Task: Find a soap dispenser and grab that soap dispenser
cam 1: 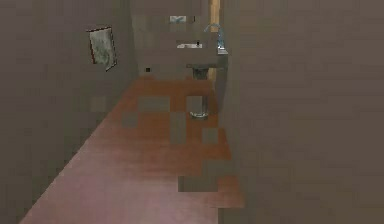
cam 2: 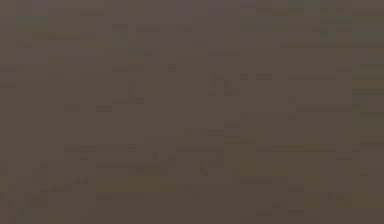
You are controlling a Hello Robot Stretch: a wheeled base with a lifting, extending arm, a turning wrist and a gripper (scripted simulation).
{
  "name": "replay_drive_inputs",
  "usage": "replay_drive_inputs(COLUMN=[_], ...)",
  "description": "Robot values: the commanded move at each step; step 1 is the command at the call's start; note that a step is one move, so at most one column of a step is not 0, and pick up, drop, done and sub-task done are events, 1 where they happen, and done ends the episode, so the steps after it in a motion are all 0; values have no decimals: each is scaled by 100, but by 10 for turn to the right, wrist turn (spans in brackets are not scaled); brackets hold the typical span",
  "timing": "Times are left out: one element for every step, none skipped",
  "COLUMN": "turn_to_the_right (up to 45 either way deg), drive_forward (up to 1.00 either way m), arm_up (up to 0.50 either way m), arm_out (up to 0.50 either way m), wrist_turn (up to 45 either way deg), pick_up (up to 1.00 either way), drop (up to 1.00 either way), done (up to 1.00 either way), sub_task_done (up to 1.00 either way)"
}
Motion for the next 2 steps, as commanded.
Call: replay_drive_inputs(turn_to_the_right=[0,0], drive_forward=[100,90], arm_up=[0,0], arm_out=[0,0], wrist_turn=[0,0], pick_up=[0,0], drop=[0,0], done=[0,0], sub_task_done=[0,0])
